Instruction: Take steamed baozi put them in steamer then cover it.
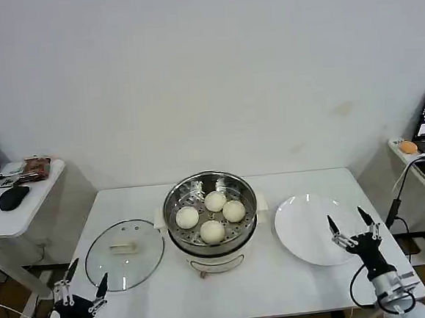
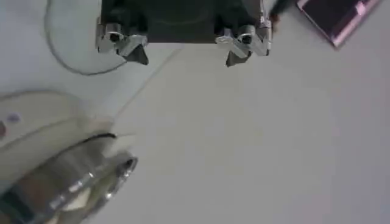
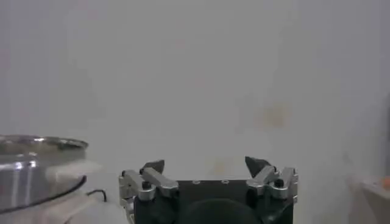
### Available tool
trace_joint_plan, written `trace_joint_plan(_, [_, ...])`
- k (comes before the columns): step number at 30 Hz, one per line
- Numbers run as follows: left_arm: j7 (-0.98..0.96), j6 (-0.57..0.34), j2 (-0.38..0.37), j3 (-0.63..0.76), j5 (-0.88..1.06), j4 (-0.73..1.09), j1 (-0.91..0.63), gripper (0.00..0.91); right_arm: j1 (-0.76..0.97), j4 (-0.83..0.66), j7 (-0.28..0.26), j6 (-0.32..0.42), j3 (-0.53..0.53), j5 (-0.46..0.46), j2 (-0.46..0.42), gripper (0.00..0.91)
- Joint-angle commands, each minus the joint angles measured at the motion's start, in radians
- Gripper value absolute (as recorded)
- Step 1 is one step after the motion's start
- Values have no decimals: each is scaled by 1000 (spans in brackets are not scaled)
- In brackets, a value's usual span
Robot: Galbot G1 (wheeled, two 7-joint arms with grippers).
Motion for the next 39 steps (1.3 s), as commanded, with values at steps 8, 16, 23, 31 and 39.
trace_joint_plan(8, [-49, -95, 28, 72, 496, 230, -190, 907, -17, -41, -15, 30, 5, -15, 14, 907])
trace_joint_plan(16, [-66, -109, 44, 90, 553, 366, -265, 907, -11, -40, -30, 15, -2, -19, 14, 907])
trace_joint_plan(23, [-85, -109, 38, 122, 561, 457, -347, 907, -18, -36, -40, 14, 1, -21, 15, 907])
trace_joint_plan(31, [-89, -106, 30, 140, 564, 505, -424, 907, -22, -40, -48, 15, -1, -27, 15, 907])
trace_joint_plan(39, [-87, -105, 28, 151, 560, 550, -481, 907, -14, -49, -51, 18, -6, -30, 24, 907])
